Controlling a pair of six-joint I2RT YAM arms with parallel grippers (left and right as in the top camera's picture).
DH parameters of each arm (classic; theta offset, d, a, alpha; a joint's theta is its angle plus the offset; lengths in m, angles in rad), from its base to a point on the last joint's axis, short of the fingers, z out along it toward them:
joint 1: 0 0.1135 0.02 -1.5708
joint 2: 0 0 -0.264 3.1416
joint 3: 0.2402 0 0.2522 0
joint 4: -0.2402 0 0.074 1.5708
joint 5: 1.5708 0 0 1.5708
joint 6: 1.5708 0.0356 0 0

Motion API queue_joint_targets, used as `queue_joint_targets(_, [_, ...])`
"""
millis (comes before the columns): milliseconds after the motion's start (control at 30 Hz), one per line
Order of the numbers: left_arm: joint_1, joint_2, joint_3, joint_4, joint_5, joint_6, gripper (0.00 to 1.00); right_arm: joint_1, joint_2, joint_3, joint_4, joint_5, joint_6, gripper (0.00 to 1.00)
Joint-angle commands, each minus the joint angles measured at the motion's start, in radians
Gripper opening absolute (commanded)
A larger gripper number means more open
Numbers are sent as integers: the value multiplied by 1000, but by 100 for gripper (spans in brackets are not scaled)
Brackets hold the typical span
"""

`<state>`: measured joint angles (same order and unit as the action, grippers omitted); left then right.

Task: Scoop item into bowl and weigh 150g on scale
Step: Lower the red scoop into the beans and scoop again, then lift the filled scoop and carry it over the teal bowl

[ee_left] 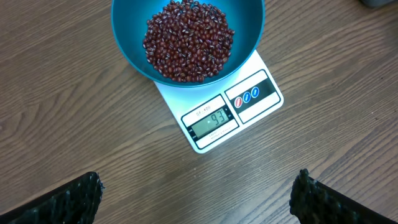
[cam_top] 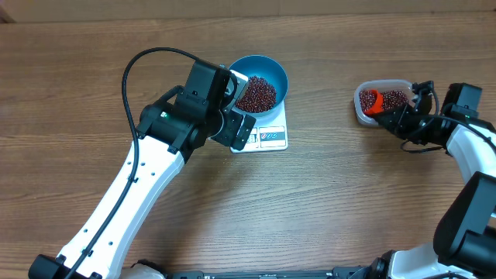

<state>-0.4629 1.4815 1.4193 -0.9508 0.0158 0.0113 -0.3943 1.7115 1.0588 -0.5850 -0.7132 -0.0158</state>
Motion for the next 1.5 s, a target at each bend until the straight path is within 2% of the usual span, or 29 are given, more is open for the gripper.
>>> queue_joint_targets(0, [5, -2, 16, 2, 11, 19, 100, -26, 5, -5, 4, -53, 17, 4])
queue_joint_targets(633, [5, -2, 16, 2, 11, 19, 100, -165, 5, -5, -5, -260, 17, 4])
queue_joint_targets(933, [4, -2, 16, 2, 11, 19, 100, -173, 5, -5, -11, -496, 21, 4])
queue_joint_targets(1067, [4, -2, 16, 2, 11, 19, 100, -166, 5, -5, -11, -602, 29, 4])
queue_joint_targets(1233, [4, -2, 16, 2, 11, 19, 100, -131, 5, -3, 9, -672, 109, 4])
queue_joint_targets(1467, [4, -2, 16, 2, 11, 19, 100, -18, 5, 4, 108, -695, 220, 4])
